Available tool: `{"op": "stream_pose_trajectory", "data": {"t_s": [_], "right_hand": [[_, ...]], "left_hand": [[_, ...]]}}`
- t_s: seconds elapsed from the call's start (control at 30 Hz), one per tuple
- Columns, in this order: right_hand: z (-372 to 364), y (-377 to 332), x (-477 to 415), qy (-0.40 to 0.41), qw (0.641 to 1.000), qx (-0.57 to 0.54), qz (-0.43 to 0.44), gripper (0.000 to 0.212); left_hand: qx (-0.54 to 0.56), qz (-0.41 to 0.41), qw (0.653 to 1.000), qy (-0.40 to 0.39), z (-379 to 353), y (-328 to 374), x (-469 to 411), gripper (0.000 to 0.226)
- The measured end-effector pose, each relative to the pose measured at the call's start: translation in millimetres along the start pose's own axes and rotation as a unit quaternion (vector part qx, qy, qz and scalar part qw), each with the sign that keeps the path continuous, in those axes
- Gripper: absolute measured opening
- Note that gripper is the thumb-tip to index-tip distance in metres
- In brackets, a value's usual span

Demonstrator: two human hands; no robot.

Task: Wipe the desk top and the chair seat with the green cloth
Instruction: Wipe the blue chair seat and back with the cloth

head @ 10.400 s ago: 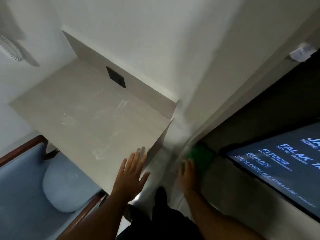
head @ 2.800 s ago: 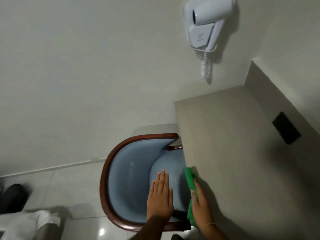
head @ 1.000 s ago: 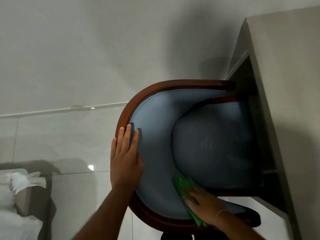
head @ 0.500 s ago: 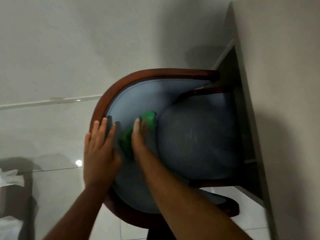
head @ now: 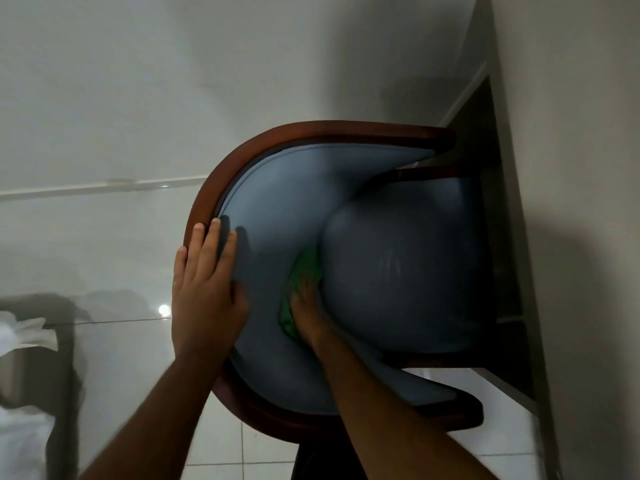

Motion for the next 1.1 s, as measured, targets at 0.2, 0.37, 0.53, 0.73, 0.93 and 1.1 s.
{"op": "stream_pose_trajectory", "data": {"t_s": [0.2,0.37,0.53,0.73,0.93,1.1], "right_hand": [[57.7,103.4,53.2,-0.096,0.978,0.172,-0.067,0.052],[117.1,124.0,50.9,0.023,0.989,0.111,-0.09,0.038],[188.0,100.8,48.4,0.264,0.96,0.094,0.031,0.04],[130.7,76.7,-19.0,0.084,0.907,0.354,0.214,0.06],[106.2,70.0,-53.4,0.052,0.75,0.562,0.345,0.061],[243.7,48.5,-73.8,0.317,0.808,0.472,0.155,0.062]], "left_hand": [[-0.019,0.003,1.0,0.0,0.6,0.9,0.1,0.075],[-0.019,0.082,0.996,0.016,-24.4,32.1,0.2,0.077],[0.036,-0.016,0.987,-0.158,-143.0,126.9,47.9,0.088],[0.047,0.054,0.975,-0.212,-208.8,130.3,51.1,0.084],[0.018,0.105,0.967,-0.23,-237.7,106.3,46.1,0.083],[0.036,0.101,0.967,-0.23,-243.4,109.1,47.6,0.084]]}}
Point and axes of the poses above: each hand's wrist, its own x-axis away from the middle knuckle, its own z-axis out of the back of the hand, y = z × x, the point moved 10 cm from there along -x, towards the middle knuckle, and after that the axes turned 1 degree about -z, right-handed, at the moved point
